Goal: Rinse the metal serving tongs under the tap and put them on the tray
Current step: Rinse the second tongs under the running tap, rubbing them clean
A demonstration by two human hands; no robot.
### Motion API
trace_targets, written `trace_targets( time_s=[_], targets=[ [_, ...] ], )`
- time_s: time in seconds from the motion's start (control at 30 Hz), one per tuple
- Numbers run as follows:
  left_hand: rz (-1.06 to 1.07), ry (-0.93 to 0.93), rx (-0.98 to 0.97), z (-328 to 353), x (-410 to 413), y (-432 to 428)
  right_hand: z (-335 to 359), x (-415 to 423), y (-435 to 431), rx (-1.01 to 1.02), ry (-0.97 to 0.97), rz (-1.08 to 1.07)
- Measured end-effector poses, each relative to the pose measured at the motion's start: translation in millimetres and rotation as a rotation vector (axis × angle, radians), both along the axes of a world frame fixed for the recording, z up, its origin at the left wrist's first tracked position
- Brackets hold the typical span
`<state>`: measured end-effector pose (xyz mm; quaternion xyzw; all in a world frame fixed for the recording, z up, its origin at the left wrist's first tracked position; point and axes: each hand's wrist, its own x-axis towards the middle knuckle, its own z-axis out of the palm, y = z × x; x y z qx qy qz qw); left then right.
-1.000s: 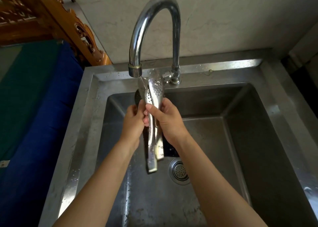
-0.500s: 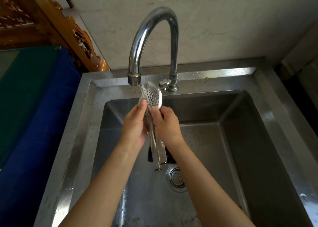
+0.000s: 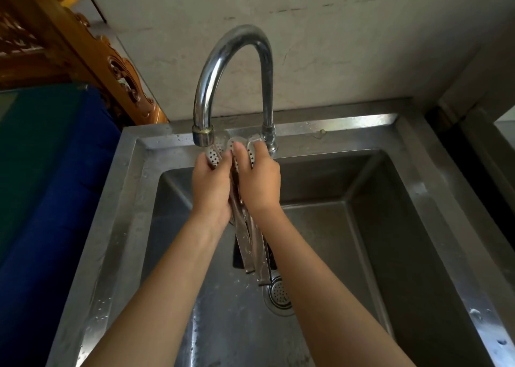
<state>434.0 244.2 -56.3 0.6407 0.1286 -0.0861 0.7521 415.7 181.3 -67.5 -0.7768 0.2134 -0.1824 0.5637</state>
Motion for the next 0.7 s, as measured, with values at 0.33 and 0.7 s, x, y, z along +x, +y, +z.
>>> trace_targets(
  time_s=[0.33,0.7],
  targets=[
    [0.049,-0.053,0.052,-5,0,-2,-2,10,7,0.034,0.002,-0.055],
    [0.015,0.095,-0.028,-39,3,-1,-40,5,-14,0.183,0.030,0.009]
  ],
)
